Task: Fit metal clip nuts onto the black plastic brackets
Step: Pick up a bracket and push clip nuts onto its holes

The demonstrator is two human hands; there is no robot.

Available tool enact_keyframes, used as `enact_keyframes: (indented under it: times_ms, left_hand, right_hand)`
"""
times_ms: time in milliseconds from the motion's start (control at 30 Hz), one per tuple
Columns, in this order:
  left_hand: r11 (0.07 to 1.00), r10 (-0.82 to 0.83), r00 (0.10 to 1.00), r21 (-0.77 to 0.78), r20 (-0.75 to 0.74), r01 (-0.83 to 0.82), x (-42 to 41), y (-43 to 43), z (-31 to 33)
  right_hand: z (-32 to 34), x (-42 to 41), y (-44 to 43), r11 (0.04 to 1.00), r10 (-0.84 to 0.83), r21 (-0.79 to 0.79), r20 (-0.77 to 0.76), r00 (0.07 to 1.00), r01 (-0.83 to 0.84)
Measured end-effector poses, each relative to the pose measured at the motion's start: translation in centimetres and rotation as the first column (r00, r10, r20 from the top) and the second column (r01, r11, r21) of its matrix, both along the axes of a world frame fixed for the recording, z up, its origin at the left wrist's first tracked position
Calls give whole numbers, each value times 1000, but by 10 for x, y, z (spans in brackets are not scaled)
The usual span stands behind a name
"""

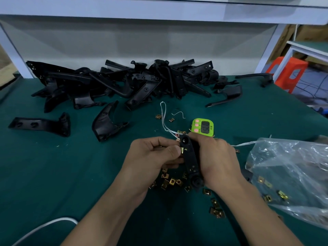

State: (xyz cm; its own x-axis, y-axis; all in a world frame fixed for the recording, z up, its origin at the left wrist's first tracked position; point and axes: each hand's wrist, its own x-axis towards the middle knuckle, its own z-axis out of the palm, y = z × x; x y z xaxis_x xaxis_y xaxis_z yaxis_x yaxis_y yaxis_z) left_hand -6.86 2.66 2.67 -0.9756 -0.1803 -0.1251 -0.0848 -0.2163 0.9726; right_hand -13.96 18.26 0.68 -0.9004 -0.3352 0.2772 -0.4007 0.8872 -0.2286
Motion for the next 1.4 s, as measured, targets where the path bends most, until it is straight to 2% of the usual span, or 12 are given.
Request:
enact_keyframes:
  times_ms: [167, 367, 733, 1033, 1233, 1400]
  left_hand:
    - [999, 36, 999, -5, 27, -36, -1, 4, -2]
    - [1000, 8, 999, 10, 41, -8, -2, 7, -3]
    - [981, -49, 995, 190, 82, 32, -3, 12, -8]
    - [989, 13, 993, 144, 121, -31, -8, 2, -10]
    - [999, -37, 989, 31, 144, 32, -7, -11, -9]
    - [999, -49, 989, 10, 141, 48, -4, -13, -5]
  right_hand:
    - [-2, 1, 0, 999, -6, 54, -50, 999, 9]
    - [-1, 1, 1, 997, 6, 71, 2, 1000, -6]
    - [-5, 0, 1, 996, 11, 89, 68, 998, -17]
    - [-11, 8, -10, 990, 20, 139, 124, 992, -37]
    - [-10, 10, -17, 982, 15, 183, 102, 995, -33]
    - [-9, 12, -20, 980, -20, 200, 91, 996, 1]
